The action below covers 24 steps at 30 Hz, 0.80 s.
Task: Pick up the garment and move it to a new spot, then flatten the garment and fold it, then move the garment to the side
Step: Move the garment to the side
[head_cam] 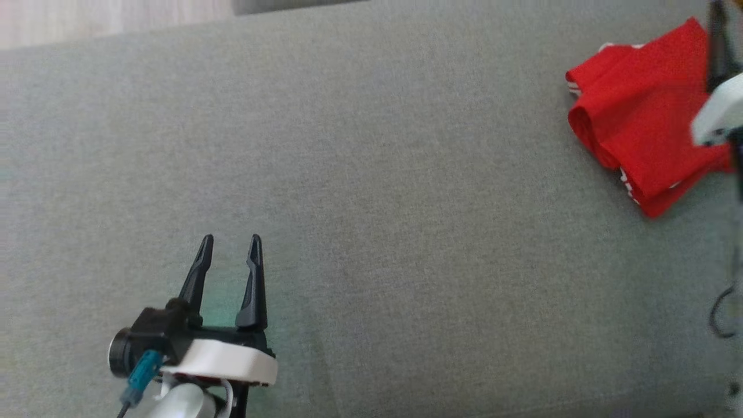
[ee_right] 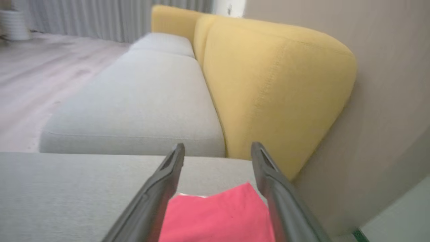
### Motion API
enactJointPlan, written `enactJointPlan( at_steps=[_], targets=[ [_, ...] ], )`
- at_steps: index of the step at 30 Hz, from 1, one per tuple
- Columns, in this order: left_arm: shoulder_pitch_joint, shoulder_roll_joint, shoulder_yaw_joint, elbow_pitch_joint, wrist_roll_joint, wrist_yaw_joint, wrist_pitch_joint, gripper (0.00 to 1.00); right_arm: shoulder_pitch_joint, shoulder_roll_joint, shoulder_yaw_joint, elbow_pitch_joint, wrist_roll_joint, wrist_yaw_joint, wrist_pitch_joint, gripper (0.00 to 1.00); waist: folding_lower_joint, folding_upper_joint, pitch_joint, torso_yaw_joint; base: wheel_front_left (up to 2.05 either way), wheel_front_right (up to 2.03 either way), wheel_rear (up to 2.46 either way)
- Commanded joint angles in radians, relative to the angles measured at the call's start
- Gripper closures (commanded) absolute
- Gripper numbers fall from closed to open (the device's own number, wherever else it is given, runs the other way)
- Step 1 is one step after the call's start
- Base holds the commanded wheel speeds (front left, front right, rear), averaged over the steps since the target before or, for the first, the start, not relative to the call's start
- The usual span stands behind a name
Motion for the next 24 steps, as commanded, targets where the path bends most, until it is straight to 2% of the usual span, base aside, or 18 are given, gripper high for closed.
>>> enactJointPlan(
  at_steps=[1, 8, 13, 17, 24],
  targets=[
    [-0.031, 0.004, 0.047, -0.020, -0.007, 0.003, -0.016, 0.00, 0.025, 0.026, 0.034, -0.061, 0.007, -0.001, -0.029, 0.00, 0.0000, 0.0000, -0.041, 0.019, 0.00, 0.00, 0.00],
    [0.024, -0.021, 0.078, 0.020, -0.040, 0.008, -0.029, 0.00, 0.224, 0.135, 0.061, -0.155, 0.009, -0.001, -0.126, 0.00, 0.0000, 0.0000, -0.166, 0.081, 0.00, 0.00, 0.00],
    [0.074, -0.019, 0.088, 0.058, -0.067, -0.005, -0.030, 0.00, 0.411, 0.200, 0.055, -0.213, 0.003, -0.001, -0.182, 0.00, 0.0000, 0.0000, -0.248, 0.129, 0.00, 0.00, 0.00],
    [0.100, -0.004, 0.092, 0.073, -0.086, -0.013, -0.017, 0.00, 0.542, 0.220, 0.050, -0.257, 0.003, -0.001, -0.218, 0.00, 0.0000, 0.0000, -0.280, 0.158, 0.00, 0.00, 0.00],
    [0.143, 0.003, 0.086, 0.072, -0.110, -0.017, 0.002, 0.00, 0.703, 0.222, 0.100, -0.260, 0.096, -0.001, -0.279, 0.00, 0.0000, 0.0000, -0.314, 0.187, 0.00, 0.00, 0.00]
  ],
)
